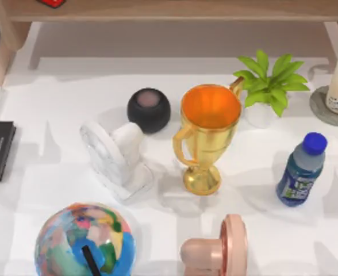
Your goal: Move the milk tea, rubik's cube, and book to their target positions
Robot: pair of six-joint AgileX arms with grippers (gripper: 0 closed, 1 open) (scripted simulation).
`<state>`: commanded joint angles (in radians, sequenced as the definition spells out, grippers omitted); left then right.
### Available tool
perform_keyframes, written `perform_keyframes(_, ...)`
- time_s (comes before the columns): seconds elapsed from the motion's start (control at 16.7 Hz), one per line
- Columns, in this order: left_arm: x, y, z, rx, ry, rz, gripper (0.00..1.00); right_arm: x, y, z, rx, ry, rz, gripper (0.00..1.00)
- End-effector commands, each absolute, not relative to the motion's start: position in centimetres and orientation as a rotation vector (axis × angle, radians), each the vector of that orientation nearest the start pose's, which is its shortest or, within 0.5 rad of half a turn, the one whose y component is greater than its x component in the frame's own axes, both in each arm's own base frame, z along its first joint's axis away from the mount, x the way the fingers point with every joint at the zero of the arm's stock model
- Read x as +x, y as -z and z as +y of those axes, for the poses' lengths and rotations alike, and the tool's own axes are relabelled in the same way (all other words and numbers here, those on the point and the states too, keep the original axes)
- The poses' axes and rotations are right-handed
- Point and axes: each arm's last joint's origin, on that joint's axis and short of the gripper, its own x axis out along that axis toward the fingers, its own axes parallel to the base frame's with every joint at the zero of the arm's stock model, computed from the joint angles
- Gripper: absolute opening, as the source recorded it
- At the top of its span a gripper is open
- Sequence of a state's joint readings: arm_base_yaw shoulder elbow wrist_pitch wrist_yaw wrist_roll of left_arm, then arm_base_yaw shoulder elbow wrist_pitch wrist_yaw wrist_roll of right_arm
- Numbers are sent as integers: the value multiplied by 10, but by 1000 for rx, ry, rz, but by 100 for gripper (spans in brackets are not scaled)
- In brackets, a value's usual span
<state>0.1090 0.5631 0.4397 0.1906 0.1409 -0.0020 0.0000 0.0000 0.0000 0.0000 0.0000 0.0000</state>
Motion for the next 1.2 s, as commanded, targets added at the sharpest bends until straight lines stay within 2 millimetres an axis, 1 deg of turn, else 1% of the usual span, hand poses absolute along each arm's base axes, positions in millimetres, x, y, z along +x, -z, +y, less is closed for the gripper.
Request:
perform_keyframes(0.06, 167, -290, 17, -4, 28, -64, 100, 106, -160, -1, 0, 0, 0, 100)
perform_keyframes(0.18, 206, -311, 30, -6, 23, -51, 100, 106, -160, -1, 0, 0, 0, 100)
perform_keyframes(0.3, 252, -322, 49, -9, 17, -36, 100, 106, -160, -1, 0, 0, 0, 100)
perform_keyframes(0.36, 275, -323, 60, -11, 14, -27, 100, 106, -160, -1, 0, 0, 0, 100)
perform_keyframes(0.42, 299, -321, 72, -14, 12, -19, 100, 106, -160, -1, 0, 0, 0, 100)
perform_keyframes(0.54, 343, -310, 97, -19, 10, -4, 100, 106, -160, -1, 0, 0, 0, 100)
perform_keyframes(0.66, 380, -292, 121, -23, 9, 7, 100, 106, -160, -1, 0, 0, 0, 100)
perform_keyframes(0.72, 395, -282, 132, -24, 10, 11, 100, 106, -160, -1, 0, 0, 0, 100)
perform_keyframes(0.84, 418, -265, 149, -24, 12, 11, 100, 106, -160, -1, 0, 0, 0, 100)
perform_keyframes(0.96, 432, -253, 161, -23, 15, 7, 100, 106, -160, -1, 0, 0, 0, 100)
perform_keyframes(1.08, 438, -248, 167, -21, 17, 4, 100, 106, -160, -1, 0, 0, 0, 100)
perform_keyframes(1.2, 438, -248, 167, -21, 17, 4, 100, 106, -160, -1, 0, 0, 0, 100)
